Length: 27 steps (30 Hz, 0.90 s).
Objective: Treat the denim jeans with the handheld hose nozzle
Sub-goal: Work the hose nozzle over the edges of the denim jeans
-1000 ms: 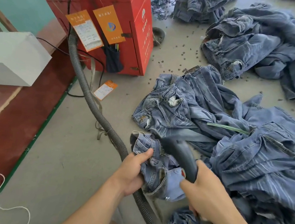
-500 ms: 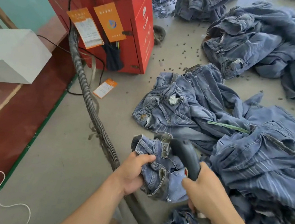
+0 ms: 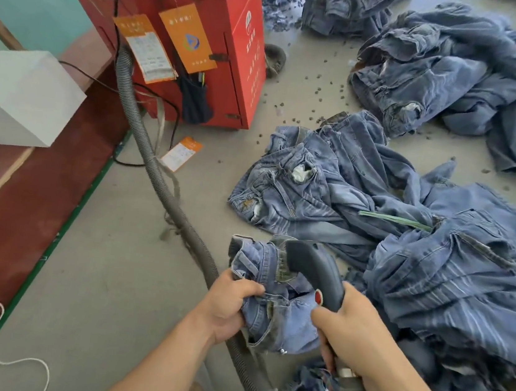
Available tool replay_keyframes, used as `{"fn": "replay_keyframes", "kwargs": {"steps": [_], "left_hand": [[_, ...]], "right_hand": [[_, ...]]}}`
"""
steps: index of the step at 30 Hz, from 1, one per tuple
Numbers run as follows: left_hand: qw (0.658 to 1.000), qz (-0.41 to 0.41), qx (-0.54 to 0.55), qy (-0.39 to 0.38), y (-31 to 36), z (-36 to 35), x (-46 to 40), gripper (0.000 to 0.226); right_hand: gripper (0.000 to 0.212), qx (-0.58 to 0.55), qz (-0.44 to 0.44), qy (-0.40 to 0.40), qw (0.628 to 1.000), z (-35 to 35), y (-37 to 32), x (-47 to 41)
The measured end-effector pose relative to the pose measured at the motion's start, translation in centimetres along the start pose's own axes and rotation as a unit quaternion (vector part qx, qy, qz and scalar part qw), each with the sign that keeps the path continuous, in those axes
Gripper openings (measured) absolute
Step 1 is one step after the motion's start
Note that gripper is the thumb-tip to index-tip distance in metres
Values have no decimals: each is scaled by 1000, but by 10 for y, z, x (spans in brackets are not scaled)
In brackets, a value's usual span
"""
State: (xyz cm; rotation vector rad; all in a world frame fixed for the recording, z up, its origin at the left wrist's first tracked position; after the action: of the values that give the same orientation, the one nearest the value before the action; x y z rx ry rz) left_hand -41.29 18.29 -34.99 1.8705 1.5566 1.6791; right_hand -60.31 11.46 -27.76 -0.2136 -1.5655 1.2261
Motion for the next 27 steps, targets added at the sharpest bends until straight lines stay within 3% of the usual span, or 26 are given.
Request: {"fn": "replay_keyframes", "kwargs": {"steps": [3, 6, 10, 15, 18, 21, 27], "left_hand": [[1000, -2, -18, 17, 2, 0, 1, 38], [998, -6, -51, 25, 8, -2, -1, 42], [998, 3, -58, 7, 4, -7, -3, 49], [999, 7, -42, 14, 7, -5, 3, 43], [997, 39, 5, 66, 7, -2, -5, 44], [987, 107, 54, 105, 6, 2, -13, 41], [991, 105, 81, -20, 3, -2, -5, 51]], "right_hand": [[12, -50, -1, 33, 998, 17, 9, 4], [9, -95, -10, -20, 995, 22, 6, 17], [13, -28, -10, -67, 997, -1, 7, 20], [10, -80, -2, 25, 997, 17, 5, -4], [16, -140, -21, 31, 989, 36, 11, 2], [15, -122, -57, 20, 991, 36, 18, 7], [10, -39, -40, -63, 996, 6, 13, 8]]}}
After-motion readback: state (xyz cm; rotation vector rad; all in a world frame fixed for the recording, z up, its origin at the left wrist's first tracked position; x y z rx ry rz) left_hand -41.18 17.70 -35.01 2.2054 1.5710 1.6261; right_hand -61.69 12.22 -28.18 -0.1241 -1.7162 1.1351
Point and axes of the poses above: each hand's wrist, its own x-axis away from the middle knuckle, its own z-axis out of the back of the hand, y = z × x, the point moved 1 cm from there along -x, towards the middle knuckle, and after that the axes turned 11 degrees about -x, right-handed, at the moved point
